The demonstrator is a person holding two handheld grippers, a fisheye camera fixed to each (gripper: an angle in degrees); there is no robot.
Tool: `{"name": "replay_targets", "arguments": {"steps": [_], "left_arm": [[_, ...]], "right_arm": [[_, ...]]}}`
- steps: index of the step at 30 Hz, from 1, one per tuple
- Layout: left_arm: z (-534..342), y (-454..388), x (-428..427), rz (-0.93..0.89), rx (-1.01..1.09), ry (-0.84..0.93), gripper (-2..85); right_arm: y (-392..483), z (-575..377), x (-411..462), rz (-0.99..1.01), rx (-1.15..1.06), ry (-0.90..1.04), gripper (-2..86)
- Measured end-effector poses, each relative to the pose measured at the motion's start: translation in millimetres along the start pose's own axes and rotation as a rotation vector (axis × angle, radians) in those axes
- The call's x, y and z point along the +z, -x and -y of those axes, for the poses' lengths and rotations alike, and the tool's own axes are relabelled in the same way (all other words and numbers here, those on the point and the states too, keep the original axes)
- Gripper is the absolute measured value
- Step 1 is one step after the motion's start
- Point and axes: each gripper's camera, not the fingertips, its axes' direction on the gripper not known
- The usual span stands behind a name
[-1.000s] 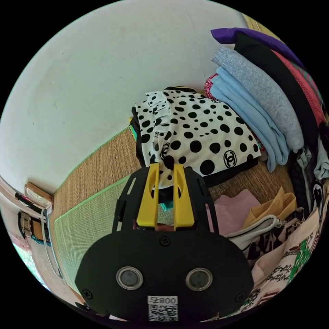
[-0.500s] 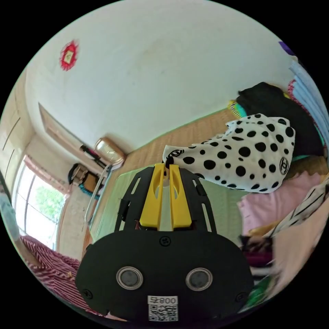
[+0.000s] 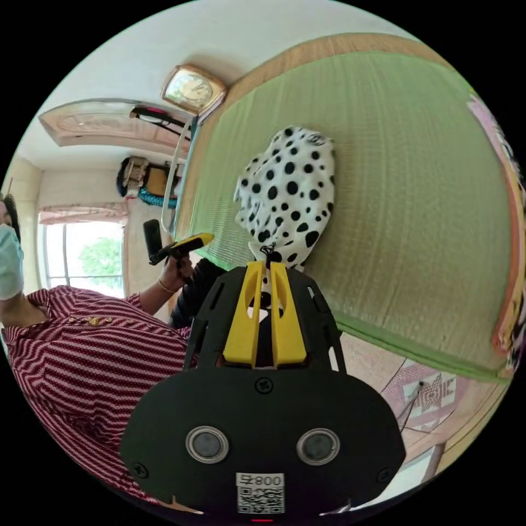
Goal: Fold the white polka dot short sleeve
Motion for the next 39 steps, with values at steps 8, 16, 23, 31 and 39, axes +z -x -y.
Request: {"name": "replay_targets", "arguments": {"steps": [8,16,23,31,39], "left_arm": [[-38,26,-43,-0.071,0.01,-0.038,0.1],[-75,54,-78,-0.088,-0.001,-0.028,0.1],[-99,72,-96,-0.098,-0.012,-0.012,0.2],[-130,75,-117,-0.122,0.011,-0.034,0.2],[-177,72,-134,-0.116,0.004,-0.113,0.2]], "right_arm": [[139,39,-10,-0.186,-0.174,-0.097,7.4],[233,107,74,-0.289,-0.289,-0.019,11.4],[249,142,94,-0.465,-0.127,0.004,7.6],[259,136,47,-0.476,-0.041,-0.002,2.0],[301,55,-99,-0.314,-0.128,-0.183,0.9]]}}
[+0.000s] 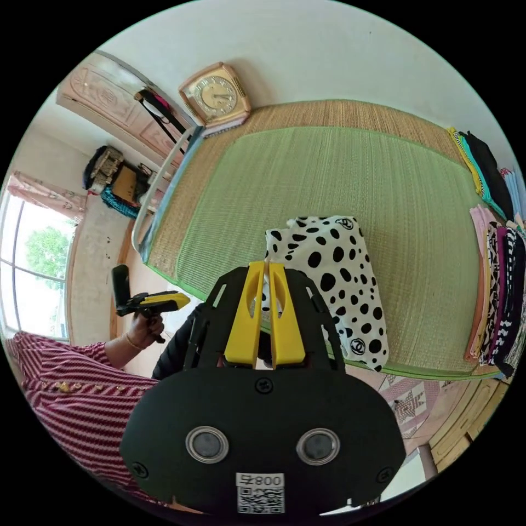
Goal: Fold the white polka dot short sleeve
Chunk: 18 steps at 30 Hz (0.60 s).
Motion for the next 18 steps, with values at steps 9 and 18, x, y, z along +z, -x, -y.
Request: {"name": "replay_targets", "arguments": {"steps": [9,18], "left_arm": [[-44,-34,15,-0.026,0.043,-0.101,1.2],[-64,-80,78,0.03,0.099,-0.046,5.9]], "right_arm": [[-17,-78,-188,0.162,-0.126,-0.252,0.8],[-62,-143,-271,0.187,-0.201,-0.326,0.7]]}}
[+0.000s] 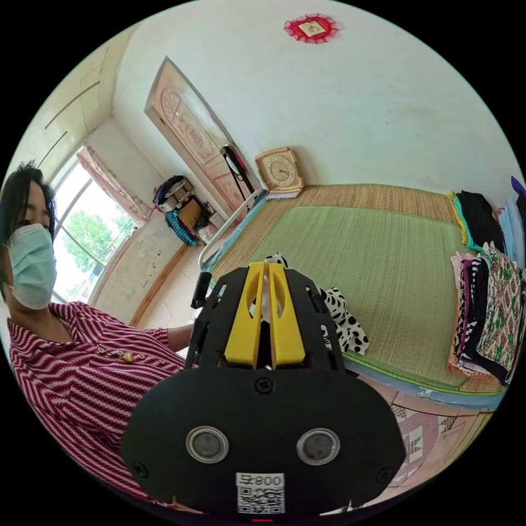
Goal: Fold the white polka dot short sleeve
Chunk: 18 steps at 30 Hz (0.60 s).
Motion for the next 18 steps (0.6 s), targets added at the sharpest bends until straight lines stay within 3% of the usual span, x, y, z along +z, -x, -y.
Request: {"name": "replay_targets", "arguments": {"steps": [8,18], "left_arm": [[0,-23,74,0.133,0.036,0.17,7.9],[-32,-90,141,0.426,0.322,0.32,9.9]], "right_arm": [[-40,-29,-71,0.026,0.016,-0.085,0.7],[-95,-42,-111,0.056,0.056,-0.107,0.8]]}}
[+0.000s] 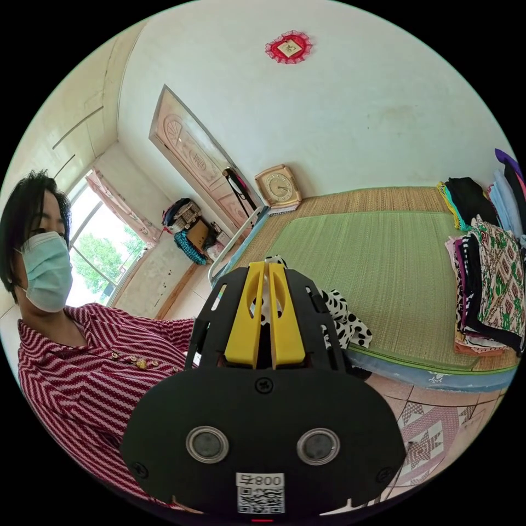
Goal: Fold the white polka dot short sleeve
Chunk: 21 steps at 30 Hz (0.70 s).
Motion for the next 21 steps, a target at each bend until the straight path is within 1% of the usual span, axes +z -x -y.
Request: {"name": "replay_targets", "arguments": {"steps": [4,10,14,21], "left_arm": [[1,-40,20,0.118,0.129,0.042,9.1],[-15,-72,43,0.167,0.178,0.071,2.2],[-38,-78,45,0.128,0.135,0.045,0.9],[-102,-82,19,-0.012,0.031,-0.113,0.1]], "right_arm": [[-15,4,-11,-0.006,0.001,0.003,0.8],[-40,9,-26,-0.009,0.009,0.002,0.8],[-57,9,-40,-0.012,0.013,-0.011,0.9],[-84,9,-69,-0.005,0.012,-0.051,0.7]]}}
